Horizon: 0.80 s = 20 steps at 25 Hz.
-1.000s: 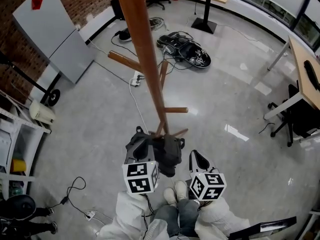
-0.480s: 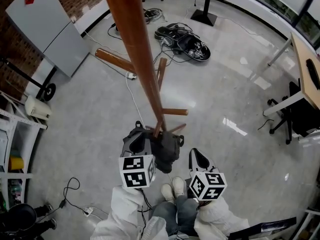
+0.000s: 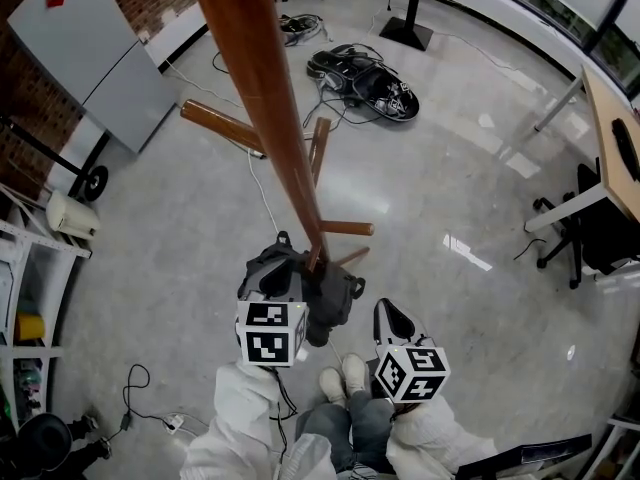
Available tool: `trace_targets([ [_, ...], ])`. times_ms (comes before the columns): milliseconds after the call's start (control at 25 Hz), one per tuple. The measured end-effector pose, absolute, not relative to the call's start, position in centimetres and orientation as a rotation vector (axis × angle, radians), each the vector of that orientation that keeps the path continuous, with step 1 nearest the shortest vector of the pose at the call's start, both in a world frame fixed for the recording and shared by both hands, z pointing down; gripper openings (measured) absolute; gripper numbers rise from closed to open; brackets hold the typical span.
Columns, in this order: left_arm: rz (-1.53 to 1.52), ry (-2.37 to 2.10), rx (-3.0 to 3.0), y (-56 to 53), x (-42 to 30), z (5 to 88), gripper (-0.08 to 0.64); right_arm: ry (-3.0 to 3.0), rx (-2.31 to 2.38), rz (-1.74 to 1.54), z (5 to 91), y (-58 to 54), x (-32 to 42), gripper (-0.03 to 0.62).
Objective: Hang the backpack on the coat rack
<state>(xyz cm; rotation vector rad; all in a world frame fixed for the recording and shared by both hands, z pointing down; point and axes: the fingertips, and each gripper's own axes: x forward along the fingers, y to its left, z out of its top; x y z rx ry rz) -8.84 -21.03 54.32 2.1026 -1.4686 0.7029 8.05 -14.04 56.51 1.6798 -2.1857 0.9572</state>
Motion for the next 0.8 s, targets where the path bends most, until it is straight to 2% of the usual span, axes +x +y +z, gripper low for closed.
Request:
trace_targets([
  [800, 0.697, -1.345, 2.168, -23.8, -8.5, 57.3, 0.018, -2.173, 1.676, 0.977, 57.3, -14.2, 8.8, 0.012],
])
